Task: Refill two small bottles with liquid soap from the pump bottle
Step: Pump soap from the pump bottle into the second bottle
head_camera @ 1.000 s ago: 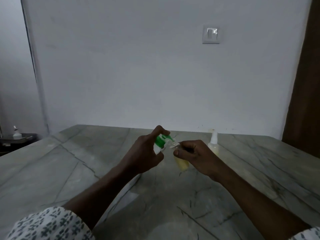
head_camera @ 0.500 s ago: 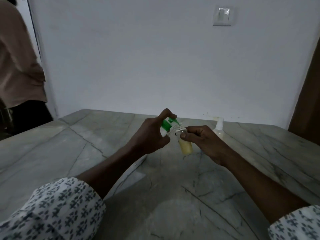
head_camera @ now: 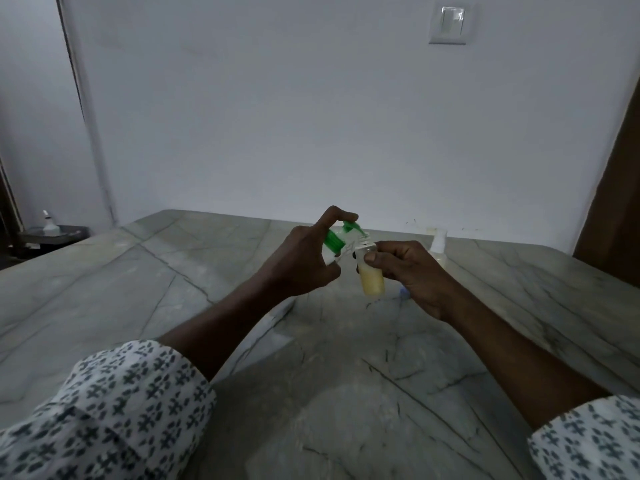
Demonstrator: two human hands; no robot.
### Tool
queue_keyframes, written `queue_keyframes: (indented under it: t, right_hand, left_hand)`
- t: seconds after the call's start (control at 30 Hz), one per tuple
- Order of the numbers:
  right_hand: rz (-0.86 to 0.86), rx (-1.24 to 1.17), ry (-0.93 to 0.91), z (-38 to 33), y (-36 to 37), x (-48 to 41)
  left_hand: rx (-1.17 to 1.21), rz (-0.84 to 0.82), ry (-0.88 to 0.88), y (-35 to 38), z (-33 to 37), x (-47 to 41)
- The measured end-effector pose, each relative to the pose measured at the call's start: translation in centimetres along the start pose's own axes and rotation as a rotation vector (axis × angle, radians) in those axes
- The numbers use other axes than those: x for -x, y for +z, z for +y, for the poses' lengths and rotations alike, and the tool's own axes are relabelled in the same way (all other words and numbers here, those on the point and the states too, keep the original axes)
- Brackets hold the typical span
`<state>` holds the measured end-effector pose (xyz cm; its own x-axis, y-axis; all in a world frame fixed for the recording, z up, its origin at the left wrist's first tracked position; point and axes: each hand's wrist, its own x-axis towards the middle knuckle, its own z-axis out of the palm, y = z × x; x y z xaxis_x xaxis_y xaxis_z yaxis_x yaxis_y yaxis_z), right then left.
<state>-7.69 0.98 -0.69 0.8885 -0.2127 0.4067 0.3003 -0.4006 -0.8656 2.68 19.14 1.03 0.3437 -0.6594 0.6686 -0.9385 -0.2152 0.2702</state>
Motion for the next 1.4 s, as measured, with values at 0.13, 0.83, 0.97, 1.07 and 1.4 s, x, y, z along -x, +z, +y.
queue_keyframes:
  t: [0.13, 0.83, 0.97, 1.07, 1.4]
  right_hand:
    - [-0.015, 0.008, 0.020, 0.0, 0.4, 0.1]
    - [0.039, 0.006, -0.003, -0.1, 1.2, 0.4]
    - [0.029, -0.027, 0.014, 0.1, 1.3, 0.3]
    - [0.003, -0.043, 0.043, 0.5, 0.9, 0.2]
    - [-0.020, -0.077, 0.064, 0.9, 0.4, -0.2]
  left_hand:
    - [0.036, 0.034, 0.005, 0.1, 0.3, 0.2]
    - [0.075, 0.075, 0.043, 0.6, -0.5, 0.0]
    - [0.083, 0.080, 0.039, 0.4, -0.3, 0.0]
    - [0.062, 0.031, 0.022, 0.2, -0.1, -0.1]
    - [0.031, 0.038, 0.028, 0.2, 0.1, -0.1]
